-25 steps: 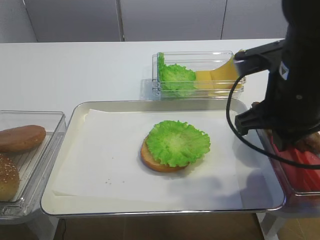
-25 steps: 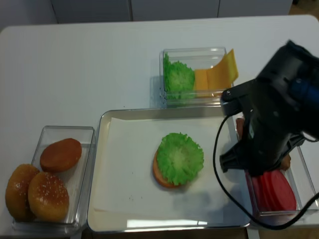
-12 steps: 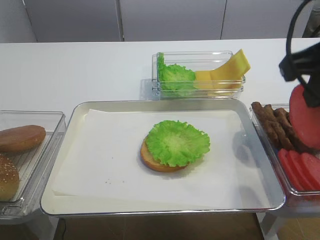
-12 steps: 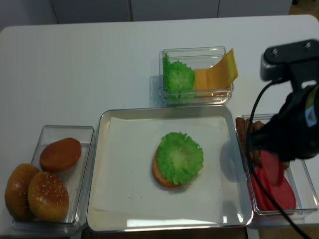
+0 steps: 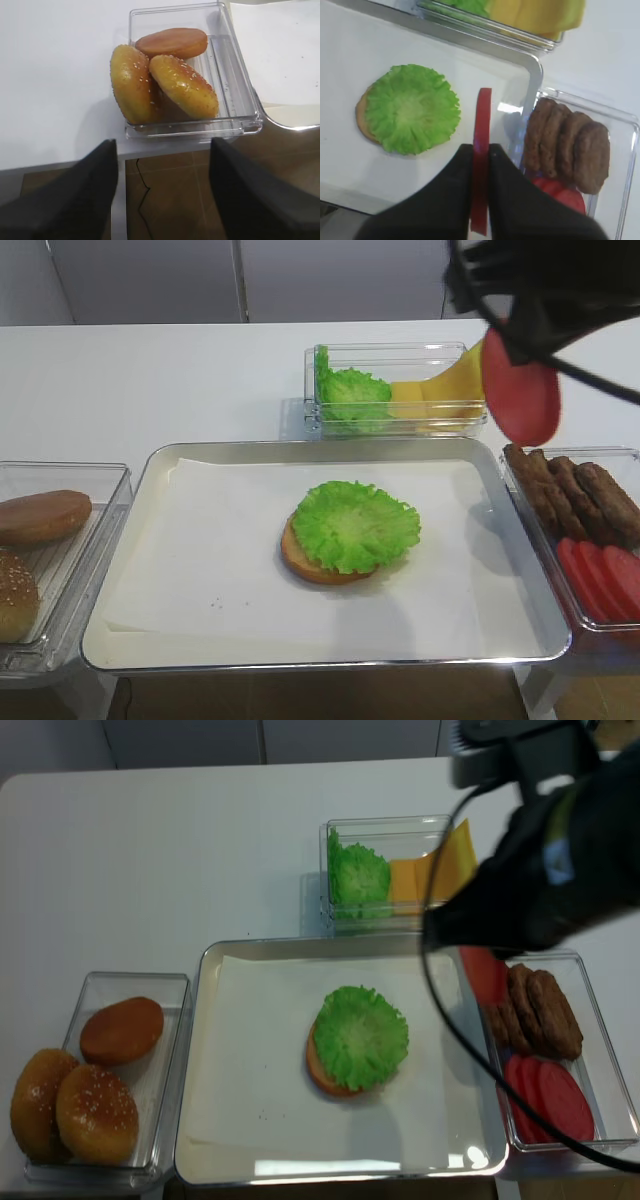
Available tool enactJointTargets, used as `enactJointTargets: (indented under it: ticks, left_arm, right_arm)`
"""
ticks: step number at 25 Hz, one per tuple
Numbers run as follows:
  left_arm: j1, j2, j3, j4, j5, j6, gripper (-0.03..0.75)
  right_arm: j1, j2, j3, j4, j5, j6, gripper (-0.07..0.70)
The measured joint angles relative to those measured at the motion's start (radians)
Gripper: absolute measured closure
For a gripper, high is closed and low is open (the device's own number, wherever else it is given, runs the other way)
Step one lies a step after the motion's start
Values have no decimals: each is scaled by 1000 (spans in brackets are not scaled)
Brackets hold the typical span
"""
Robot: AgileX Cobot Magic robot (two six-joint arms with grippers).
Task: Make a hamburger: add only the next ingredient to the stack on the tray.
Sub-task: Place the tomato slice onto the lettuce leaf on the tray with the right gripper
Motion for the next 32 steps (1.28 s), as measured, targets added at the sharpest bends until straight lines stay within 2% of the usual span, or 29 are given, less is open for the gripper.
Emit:
enactJointTargets:
  ticks: [7, 15, 25, 32]
  left_arm:
    - [0, 0, 0, 0, 0, 0, 287]
    - [0, 0, 0, 0, 0, 0, 287]
    - [0, 0, 0, 0, 0, 0, 287]
    - [0, 0, 0, 0, 0, 0, 287]
  right_arm:
    - [91, 237, -100, -87, -5, -19, 560]
    - [121, 429, -120, -110, -54, -48, 560]
    - [121, 487, -120, -133, -117, -54, 560]
    - [121, 514, -123, -125, -121, -69, 560]
